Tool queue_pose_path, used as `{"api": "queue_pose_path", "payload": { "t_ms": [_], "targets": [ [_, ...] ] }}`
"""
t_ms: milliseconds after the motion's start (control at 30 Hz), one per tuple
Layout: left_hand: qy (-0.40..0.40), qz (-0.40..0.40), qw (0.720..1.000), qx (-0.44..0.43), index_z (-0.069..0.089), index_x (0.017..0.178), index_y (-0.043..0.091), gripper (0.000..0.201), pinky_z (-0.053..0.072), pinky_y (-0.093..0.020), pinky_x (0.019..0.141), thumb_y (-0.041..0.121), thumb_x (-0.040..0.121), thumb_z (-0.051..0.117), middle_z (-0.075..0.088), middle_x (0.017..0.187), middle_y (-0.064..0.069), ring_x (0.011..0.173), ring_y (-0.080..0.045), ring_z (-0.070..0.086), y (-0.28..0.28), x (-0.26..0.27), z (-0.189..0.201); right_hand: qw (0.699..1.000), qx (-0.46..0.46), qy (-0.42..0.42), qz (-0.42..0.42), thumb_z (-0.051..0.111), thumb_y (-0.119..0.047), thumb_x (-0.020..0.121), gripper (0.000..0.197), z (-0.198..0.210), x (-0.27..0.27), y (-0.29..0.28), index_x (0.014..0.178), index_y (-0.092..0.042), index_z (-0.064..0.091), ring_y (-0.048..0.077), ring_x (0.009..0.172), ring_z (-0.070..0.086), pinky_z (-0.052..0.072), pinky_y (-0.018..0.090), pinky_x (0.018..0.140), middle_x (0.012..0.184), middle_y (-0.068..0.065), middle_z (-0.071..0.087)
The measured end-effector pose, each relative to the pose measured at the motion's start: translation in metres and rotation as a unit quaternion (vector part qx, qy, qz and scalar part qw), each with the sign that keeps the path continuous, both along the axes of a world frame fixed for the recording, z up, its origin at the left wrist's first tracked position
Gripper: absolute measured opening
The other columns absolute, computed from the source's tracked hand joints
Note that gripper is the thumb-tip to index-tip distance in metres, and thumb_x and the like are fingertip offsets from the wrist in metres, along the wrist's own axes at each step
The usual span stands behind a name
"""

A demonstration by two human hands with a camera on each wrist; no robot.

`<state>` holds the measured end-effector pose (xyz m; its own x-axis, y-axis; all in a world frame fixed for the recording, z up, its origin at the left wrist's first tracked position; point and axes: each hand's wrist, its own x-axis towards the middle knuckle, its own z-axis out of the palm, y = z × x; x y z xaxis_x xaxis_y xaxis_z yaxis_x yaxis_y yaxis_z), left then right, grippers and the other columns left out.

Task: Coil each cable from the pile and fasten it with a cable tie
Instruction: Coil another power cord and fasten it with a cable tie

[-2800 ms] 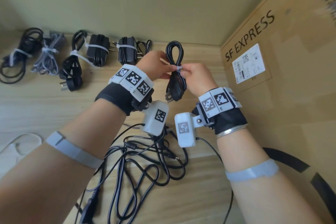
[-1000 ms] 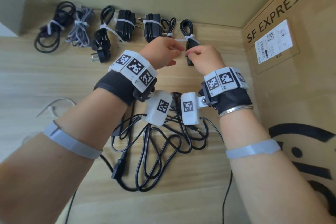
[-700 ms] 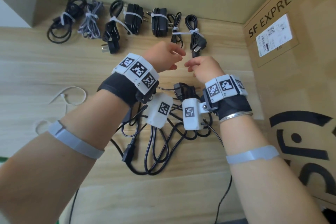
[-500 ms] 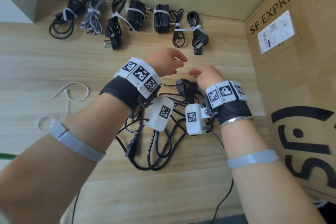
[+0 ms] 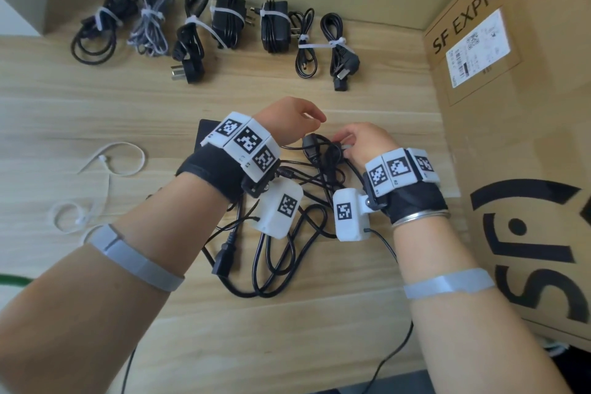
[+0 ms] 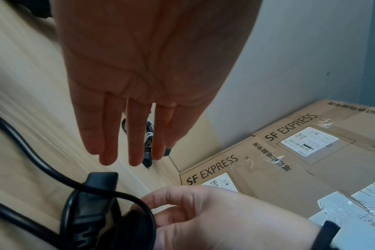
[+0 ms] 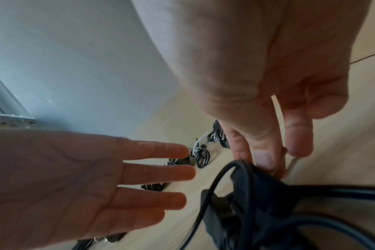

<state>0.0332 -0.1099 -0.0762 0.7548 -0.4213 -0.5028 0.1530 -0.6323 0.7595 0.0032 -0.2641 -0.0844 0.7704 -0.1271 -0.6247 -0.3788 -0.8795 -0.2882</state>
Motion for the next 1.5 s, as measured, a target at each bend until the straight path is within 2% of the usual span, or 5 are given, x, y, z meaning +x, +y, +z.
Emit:
{"api": "queue_pose_path", "payload": {
  "t_ms": [533, 767, 967, 1300, 1500],
  "targets": [
    [0.023, -0.158, 0.981, 0.113, 0.070, 0.095, 0.016, 0.050, 0.036, -0.028, 0.079, 0.049, 0.096, 0.033, 0.065, 0.094, 0.000, 0.091, -0.015, 0.055, -0.013, 0.001, 0.010, 0.959, 0.034, -0.250, -0.129, 0.059, 0.006, 0.081, 0.048, 0.058, 0.013, -0.022, 0.122, -0.018, 0.053, 0.026, 0.100, 0.061, 0.052, 0.040, 0.089, 0.108, 0.004, 0.054],
    [-0.028, -0.116, 0.993, -0.018, 0.042, 0.133, 0.025, 0.052, 0.042, -0.020, 0.075, 0.039, 0.086, 0.058, 0.056, 0.112, 0.010, 0.084, -0.009, 0.059, -0.012, 0.001, 0.014, 0.939, 0.141, -0.292, -0.113, 0.041, 0.003, 0.095, 0.037, 0.077, 0.012, -0.004, 0.122, -0.019, 0.054, 0.009, 0.064, 0.064, 0.058, 0.025, 0.071, 0.113, 0.006, 0.053],
    [0.039, 0.006, 0.983, -0.178, 0.053, 0.114, -0.005, 0.033, 0.047, -0.032, 0.084, 0.022, 0.096, 0.047, 0.067, 0.094, -0.002, 0.083, -0.013, 0.061, -0.020, 0.002, 0.016, 0.926, 0.116, -0.356, -0.057, 0.047, -0.004, 0.093, 0.041, 0.076, 0.010, 0.007, 0.125, -0.027, 0.056, 0.001, 0.067, 0.056, 0.047, 0.008, 0.077, 0.119, -0.001, 0.047],
    [0.168, 0.217, 0.903, -0.331, 0.038, 0.084, 0.011, 0.025, 0.057, -0.032, 0.050, 0.022, 0.102, 0.026, 0.046, 0.065, -0.002, 0.052, -0.020, 0.066, -0.001, 0.007, 0.022, 0.994, 0.078, -0.048, 0.061, 0.054, -0.002, 0.088, 0.036, 0.025, -0.005, 0.009, 0.113, -0.027, 0.060, 0.009, 0.080, 0.055, 0.038, 0.024, 0.078, 0.087, -0.013, 0.059],
    [0.176, 0.203, 0.904, -0.334, 0.037, 0.084, 0.009, 0.025, 0.054, -0.027, 0.045, 0.021, 0.103, 0.024, 0.045, 0.065, -0.003, 0.051, -0.019, 0.065, 0.005, 0.003, 0.023, 0.968, 0.230, -0.017, 0.095, 0.076, -0.018, 0.075, 0.034, -0.002, -0.011, 0.040, 0.106, -0.024, 0.064, 0.012, 0.111, 0.053, 0.041, 0.030, 0.101, 0.112, -0.014, 0.053]
  ]
}}
